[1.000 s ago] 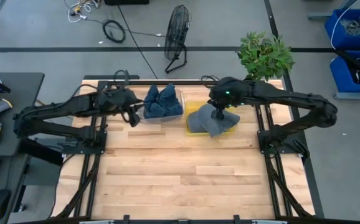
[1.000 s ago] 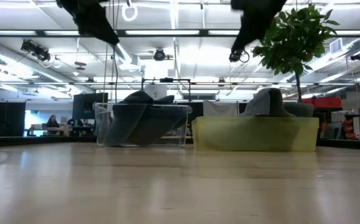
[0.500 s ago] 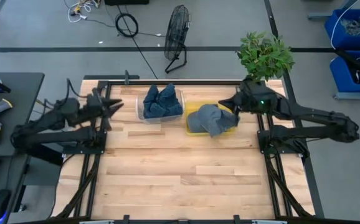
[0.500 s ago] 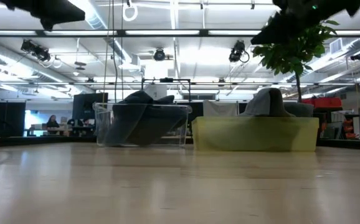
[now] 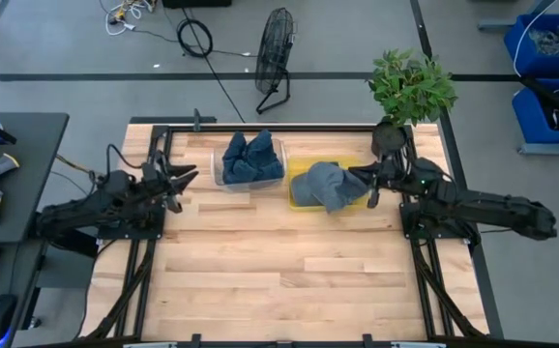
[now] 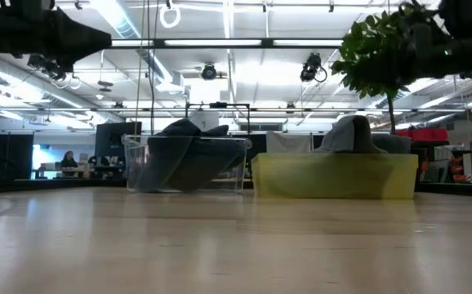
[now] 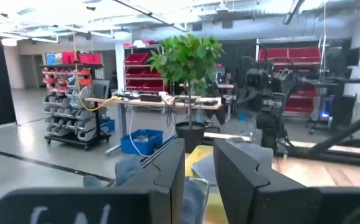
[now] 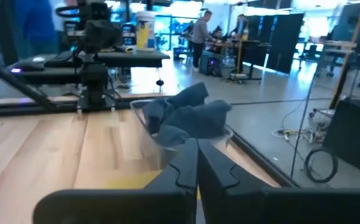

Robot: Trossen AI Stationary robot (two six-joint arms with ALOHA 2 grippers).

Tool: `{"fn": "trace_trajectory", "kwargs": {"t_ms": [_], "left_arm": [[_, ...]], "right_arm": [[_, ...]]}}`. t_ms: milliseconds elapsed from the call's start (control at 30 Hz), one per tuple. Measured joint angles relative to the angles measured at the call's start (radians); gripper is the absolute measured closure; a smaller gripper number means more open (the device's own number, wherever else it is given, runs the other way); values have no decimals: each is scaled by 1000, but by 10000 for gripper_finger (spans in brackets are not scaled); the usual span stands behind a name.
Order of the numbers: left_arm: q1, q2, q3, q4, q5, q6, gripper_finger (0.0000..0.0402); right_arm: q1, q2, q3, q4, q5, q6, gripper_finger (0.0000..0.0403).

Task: Pick & Place hat
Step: Return to home position

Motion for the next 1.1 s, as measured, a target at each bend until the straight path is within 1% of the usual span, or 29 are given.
{"fn": "trace_trajectory", "kwargs": {"t_ms": [100,200,233,333,500,600,700,800,1100], "left_arm": [[0,-5,-44,11,3,2,314],[0,-3,-97,65,3,1,314],[0,-3,-116,85,3,1,314],[0,-1,-173,118,4,-25,314],[0,6,-173,120,4,-20,314],[0,5,-173,108,4,-23,314],[0,6,-173,55,4,-65,314],[0,6,-173,45,6,-72,314],[0,6,-174,51,5,-72,314]], "right_arm": [[-14,-65,-72,32,0,19,395],[-23,-115,-157,109,-9,29,395],[-26,-128,-157,67,-9,40,395],[-30,-142,-157,56,-8,69,395],[-29,-148,-157,50,-5,32,395],[-29,-148,-156,26,27,-3,395],[-29,-147,-156,2,63,46,395],[-29,-148,-156,-25,63,86,394],[-29,-148,-156,-168,63,85,394]]}}
